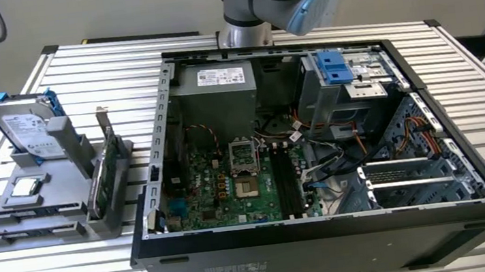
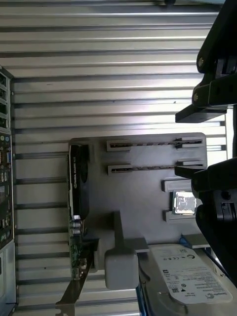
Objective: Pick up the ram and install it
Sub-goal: 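Pick up the ram and move it above insertion slot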
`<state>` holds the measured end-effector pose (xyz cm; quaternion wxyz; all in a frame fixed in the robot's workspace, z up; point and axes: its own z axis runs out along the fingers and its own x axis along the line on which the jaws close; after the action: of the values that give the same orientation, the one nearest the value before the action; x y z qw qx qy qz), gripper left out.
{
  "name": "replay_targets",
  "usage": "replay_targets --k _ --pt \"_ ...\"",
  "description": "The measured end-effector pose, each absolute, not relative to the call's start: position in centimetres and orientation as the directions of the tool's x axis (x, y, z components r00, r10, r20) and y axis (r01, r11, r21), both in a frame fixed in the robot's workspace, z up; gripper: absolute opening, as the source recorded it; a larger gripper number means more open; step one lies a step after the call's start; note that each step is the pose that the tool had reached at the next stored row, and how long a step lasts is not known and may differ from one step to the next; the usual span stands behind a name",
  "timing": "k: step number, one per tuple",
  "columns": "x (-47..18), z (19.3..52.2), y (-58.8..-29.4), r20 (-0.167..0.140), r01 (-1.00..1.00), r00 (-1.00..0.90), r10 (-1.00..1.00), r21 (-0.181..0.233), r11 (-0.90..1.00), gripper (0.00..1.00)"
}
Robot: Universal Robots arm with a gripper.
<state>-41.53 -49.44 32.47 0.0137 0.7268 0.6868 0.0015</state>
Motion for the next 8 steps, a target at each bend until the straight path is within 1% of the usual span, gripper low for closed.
replay_targets --k 8 --pt "-41.53 31.92 -49.44 -0.017 0.998 0.057 0.998 0.022 -0.056 1.00"
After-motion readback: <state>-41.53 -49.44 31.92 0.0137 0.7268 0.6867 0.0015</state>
